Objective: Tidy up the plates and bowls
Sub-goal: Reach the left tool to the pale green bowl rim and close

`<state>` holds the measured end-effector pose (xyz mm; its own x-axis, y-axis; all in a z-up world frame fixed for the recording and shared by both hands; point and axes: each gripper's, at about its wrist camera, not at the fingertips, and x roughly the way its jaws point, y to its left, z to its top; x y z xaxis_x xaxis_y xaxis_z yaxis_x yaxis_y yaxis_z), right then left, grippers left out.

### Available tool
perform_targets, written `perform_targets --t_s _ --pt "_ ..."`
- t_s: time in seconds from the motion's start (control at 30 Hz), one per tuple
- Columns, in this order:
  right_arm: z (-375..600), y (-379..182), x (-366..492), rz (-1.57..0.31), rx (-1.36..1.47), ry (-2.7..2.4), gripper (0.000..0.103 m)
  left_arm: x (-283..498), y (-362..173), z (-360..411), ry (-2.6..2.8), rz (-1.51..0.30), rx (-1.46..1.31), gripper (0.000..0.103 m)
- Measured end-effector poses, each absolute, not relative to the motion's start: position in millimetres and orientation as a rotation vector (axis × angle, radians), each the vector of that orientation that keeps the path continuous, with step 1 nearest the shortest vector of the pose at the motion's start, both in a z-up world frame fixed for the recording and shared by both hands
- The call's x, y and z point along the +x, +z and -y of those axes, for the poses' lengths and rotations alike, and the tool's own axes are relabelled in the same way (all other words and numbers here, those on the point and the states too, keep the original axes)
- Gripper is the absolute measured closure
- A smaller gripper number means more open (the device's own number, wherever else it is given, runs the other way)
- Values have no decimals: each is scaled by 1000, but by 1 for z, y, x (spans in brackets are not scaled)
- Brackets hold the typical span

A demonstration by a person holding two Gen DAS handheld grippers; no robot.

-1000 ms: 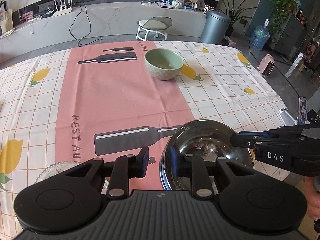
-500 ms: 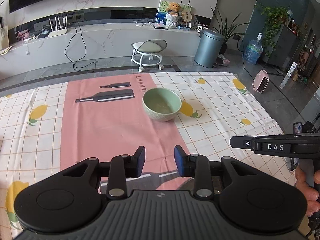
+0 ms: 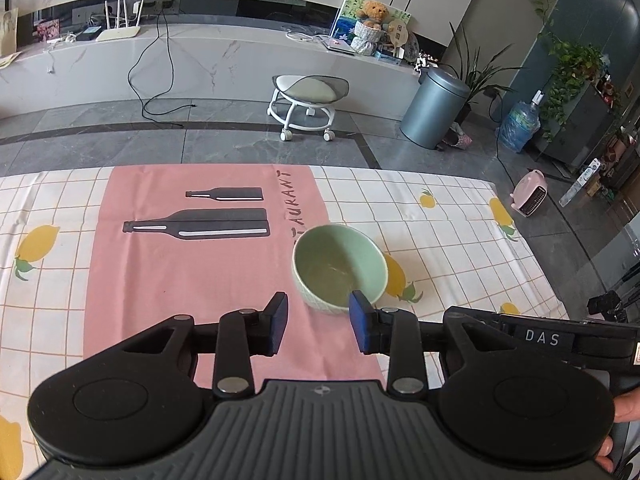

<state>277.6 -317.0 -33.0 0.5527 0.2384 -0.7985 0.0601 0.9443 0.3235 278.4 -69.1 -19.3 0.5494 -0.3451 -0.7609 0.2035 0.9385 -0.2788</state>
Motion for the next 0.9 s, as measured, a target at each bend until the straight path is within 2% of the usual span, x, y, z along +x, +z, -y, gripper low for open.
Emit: perform_targets --t_s 0.1,0.17,0.23,0.63,0.7,0.73,0.8,0.9 --pt "309 -41 299 -1000 326 107 73 301 -32 74 -328 -976 -194 65" --pt "306 -47 313 -1012 328 101 73 314 -41 80 -327 -995 -189 58" --pt "303 -54 326 -1022 328 91 73 327 -51 84 -329 -1008 -186 55" --pt "295 -92 378 -1105 361 67 74 372 -98 86 -275 -1112 -304 56" --pt "295 -97 381 -1115 367 69 81 375 -102 84 -267 -1125 -312 60" --pt "295 -100 383 -1123 371 68 82 376 -104 83 -266 -1128 -312 65" --pt "295 -105 385 -1133 376 66 85 377 -108 84 -262 -1134 -306 68" --pt "298 -111 386 -1140 402 77 89 379 -113 86 -266 -1145 -307 81"
